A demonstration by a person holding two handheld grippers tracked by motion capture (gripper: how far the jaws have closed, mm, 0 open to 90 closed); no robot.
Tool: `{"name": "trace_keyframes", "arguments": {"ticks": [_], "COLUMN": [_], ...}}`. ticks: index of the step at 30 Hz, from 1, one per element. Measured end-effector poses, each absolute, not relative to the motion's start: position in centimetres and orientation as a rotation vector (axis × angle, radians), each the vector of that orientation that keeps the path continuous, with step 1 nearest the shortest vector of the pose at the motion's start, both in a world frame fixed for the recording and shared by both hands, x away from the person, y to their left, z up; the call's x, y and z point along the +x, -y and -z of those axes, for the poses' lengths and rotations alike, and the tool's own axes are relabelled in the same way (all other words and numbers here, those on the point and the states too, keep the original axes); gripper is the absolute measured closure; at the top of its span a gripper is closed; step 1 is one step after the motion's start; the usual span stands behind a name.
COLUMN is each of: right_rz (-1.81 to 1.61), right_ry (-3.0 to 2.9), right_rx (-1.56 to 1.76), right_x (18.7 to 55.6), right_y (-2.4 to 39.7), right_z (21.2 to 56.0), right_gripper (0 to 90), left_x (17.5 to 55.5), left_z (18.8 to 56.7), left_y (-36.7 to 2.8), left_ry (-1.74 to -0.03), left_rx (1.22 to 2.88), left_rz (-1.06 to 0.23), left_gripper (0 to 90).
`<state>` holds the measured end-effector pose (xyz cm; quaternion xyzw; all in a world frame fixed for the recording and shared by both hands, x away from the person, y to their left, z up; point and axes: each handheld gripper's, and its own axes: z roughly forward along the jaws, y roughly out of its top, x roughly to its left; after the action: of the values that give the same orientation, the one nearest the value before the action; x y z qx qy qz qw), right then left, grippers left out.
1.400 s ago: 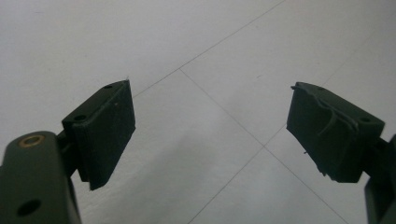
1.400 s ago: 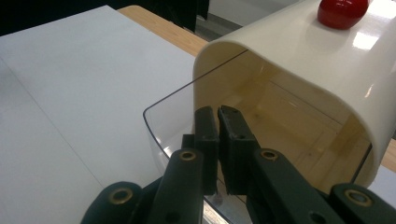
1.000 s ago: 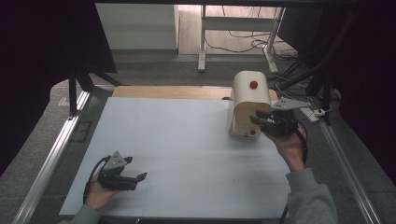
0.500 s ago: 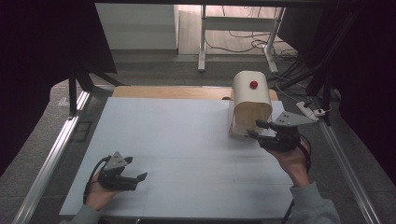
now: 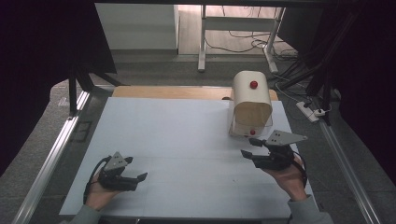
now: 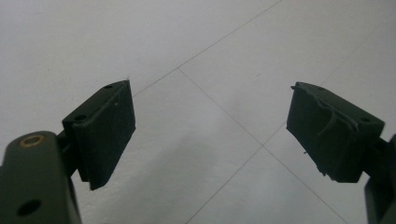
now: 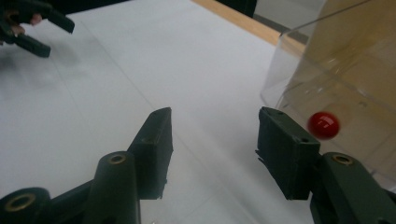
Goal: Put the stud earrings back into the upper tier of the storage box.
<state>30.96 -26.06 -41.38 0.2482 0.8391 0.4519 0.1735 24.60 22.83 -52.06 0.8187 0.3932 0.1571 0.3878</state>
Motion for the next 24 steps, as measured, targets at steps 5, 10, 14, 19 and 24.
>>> {"name": "trace_keyframes", "arguments": {"ticks": [5, 10, 14, 19, 24], "right_rz": [-1.232, -1.199, -1.174, -1.15, -1.1], "right_ry": [-2.409, -2.45, -2.478, -2.509, -2.583], "right_rx": [0.702, 0.72, 0.736, 0.737, 0.724], "right_x": [30.8, 30.9, 30.9, 30.8, 30.6], "right_y": [25.8, 25.9, 26.0, 25.8, 24.9], "right_z": [42.3, 43.5, 44.1, 44.4, 45.6], "right_gripper": [44.1, 43.2, 42.6, 42.2, 41.8], "left_x": [24.6, 24.6, 24.5, 24.5, 24.6], "left_z": [52.1, 52.1, 51.9, 52.0, 52.0], "left_y": [-22.8, -22.8, -22.7, -22.6, -22.6], "left_ry": [-0.999, -0.998, -0.986, -0.986, -0.987], "left_rx": [2.084, 2.084, 2.088, 2.092, 2.094], "left_rz": [-0.399, -0.399, -0.402, -0.403, -0.402], "left_gripper": [15.2, 15.2, 15.2, 15.2, 15.2]}}
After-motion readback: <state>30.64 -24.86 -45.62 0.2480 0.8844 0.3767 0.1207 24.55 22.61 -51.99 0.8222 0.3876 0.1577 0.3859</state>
